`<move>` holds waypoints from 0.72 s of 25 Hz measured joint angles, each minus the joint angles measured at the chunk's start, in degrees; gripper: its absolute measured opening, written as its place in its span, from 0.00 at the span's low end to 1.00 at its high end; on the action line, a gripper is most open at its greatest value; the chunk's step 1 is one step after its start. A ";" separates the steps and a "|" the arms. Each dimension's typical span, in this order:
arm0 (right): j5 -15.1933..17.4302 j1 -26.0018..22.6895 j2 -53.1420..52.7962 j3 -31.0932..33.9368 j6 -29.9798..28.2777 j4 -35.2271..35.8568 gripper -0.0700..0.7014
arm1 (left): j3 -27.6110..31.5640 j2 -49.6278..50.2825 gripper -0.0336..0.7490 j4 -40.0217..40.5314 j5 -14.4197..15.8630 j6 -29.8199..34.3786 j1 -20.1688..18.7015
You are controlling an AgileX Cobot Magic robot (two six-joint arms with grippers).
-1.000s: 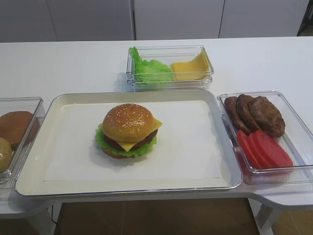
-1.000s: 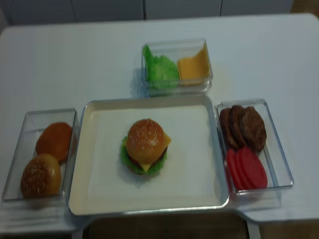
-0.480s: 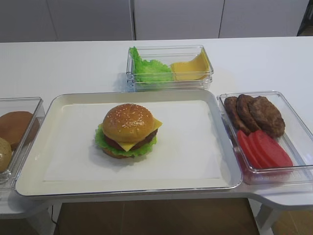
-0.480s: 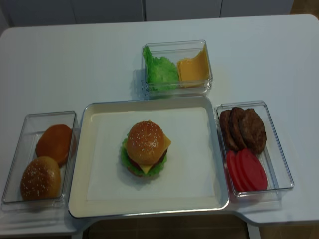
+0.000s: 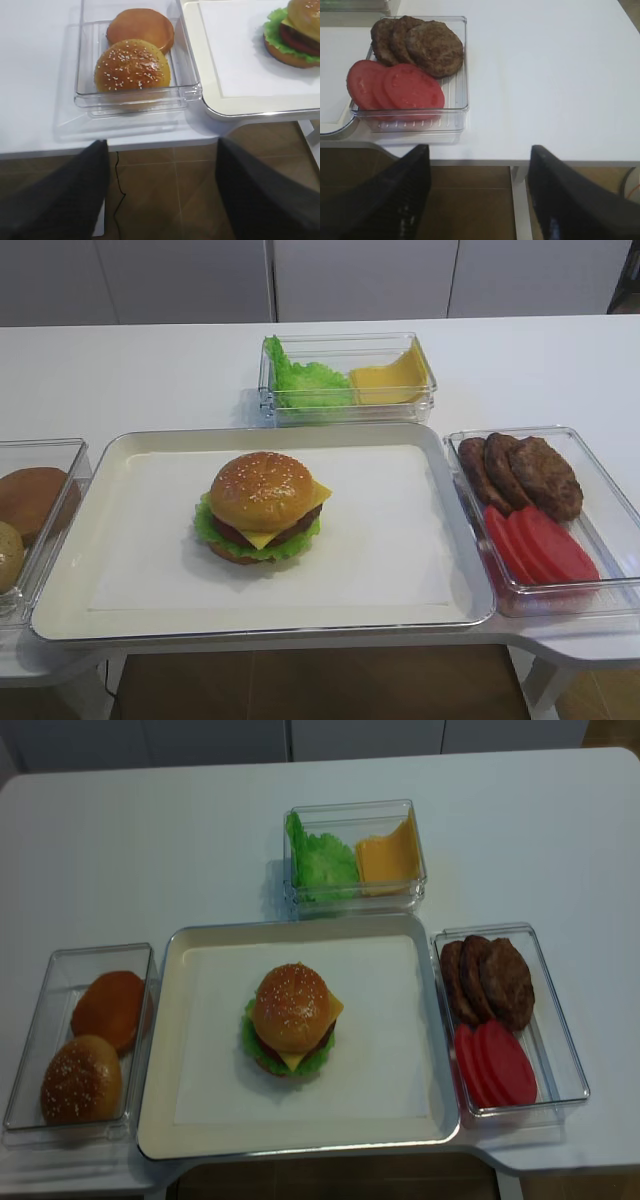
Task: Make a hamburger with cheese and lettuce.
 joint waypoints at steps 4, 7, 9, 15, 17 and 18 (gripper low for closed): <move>0.00 0.00 0.00 0.00 0.00 0.00 0.69 | 0.10 0.00 0.67 0.00 -0.11 0.00 0.00; 0.00 0.00 0.00 0.00 0.00 0.00 0.69 | 0.10 0.00 0.67 0.00 -0.34 0.00 0.00; 0.00 0.00 0.00 0.00 0.00 0.00 0.69 | 0.10 0.00 0.67 0.00 -0.34 0.00 0.00; 0.00 0.00 0.00 0.00 0.10 0.00 0.69 | 0.10 0.00 0.67 -0.43 -0.34 -1.14 0.00; 0.00 0.00 0.00 0.00 0.10 0.00 0.69 | 0.10 0.00 0.67 -0.66 -0.34 -1.48 0.00; 0.00 0.00 0.00 0.00 0.10 0.00 0.69 | 0.10 0.00 0.67 -0.66 -0.43 -1.47 0.00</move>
